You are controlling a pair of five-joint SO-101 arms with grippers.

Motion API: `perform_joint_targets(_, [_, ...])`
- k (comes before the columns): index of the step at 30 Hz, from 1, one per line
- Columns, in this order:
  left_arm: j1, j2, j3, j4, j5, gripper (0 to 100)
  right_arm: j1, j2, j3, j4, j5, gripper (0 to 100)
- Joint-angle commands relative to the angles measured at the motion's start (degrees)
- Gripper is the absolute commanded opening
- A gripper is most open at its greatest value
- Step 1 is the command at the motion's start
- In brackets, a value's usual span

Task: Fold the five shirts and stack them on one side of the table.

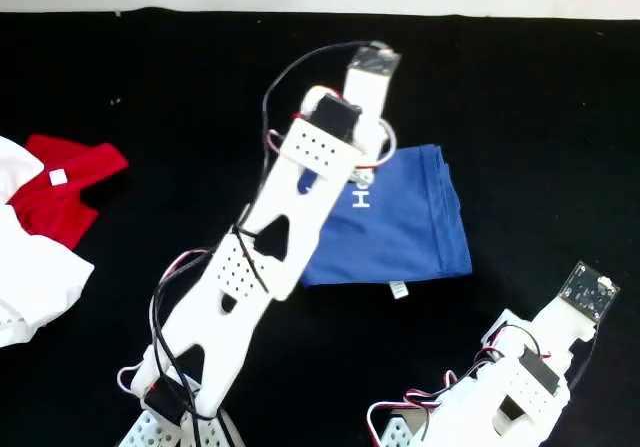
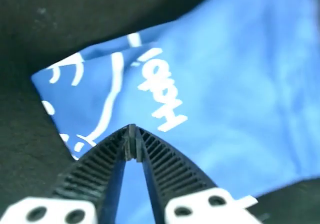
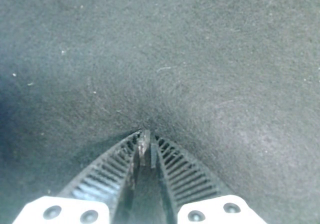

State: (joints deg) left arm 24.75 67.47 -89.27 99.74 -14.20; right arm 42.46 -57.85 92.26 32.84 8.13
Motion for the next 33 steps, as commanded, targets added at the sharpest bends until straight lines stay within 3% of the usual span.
perform_joint_targets(1, [-2.2, 3.4, -3.3, -3.2, 0.7, 1, 0.7, -0.2, -1.7, -1.0, -0.4, 0.9])
perform_joint_targets(11, [-5.8, 6.4, -6.0, -7.6, 0.6, 1, -0.7, -0.2, -1.6, -1.0, -0.4, 0.9])
perform_joint_targets(20, [-5.8, -7.6, -5.7, 1.5, 0.7, 1, -0.9, -0.2, -1.6, -1.0, -0.4, 0.9])
perform_joint_targets(27, [-8.6, -15.8, -5.4, 2.0, 0.9, 1, -1.0, -0.2, -1.6, -1.0, -0.4, 0.9])
perform_joint_targets(30, [-10.5, -20.7, -2.0, 2.0, 0.9, 1, -1.0, -0.2, -1.6, -1.0, -0.4, 0.9])
perform_joint_targets(33, [-12.0, -28.4, 9.0, 2.0, 0.9, 1, -1.0, -0.2, -1.6, -1.0, -0.4, 0.9])
